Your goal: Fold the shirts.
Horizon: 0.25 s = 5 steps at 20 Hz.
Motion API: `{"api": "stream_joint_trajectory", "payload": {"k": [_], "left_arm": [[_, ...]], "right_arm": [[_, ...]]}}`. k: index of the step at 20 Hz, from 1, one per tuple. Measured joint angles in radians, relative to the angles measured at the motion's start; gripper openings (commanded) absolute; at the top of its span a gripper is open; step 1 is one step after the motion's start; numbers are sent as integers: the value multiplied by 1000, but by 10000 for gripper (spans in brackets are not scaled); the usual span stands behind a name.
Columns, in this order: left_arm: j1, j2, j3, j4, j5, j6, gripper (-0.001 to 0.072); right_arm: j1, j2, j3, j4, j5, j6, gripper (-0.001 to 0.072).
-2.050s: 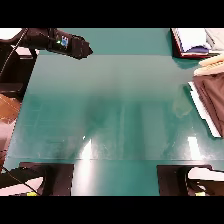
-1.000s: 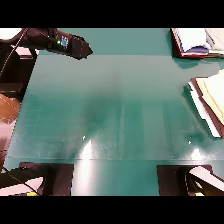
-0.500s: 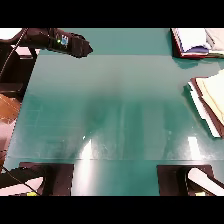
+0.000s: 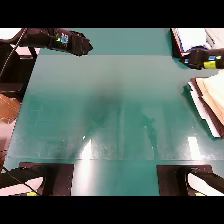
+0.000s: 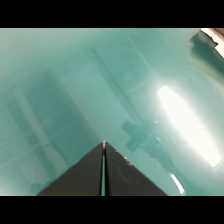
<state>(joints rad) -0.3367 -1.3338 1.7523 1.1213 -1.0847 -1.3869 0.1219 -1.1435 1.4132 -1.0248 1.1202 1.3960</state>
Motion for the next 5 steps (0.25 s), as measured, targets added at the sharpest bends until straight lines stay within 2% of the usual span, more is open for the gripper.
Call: {"api": "stream_joint_trajectory", "payload": {"k": [5], "left_arm": [[0,0,0,0,2,0,27]], "right_arm": [[42,-1,1,1,-22,-9,13]]}}
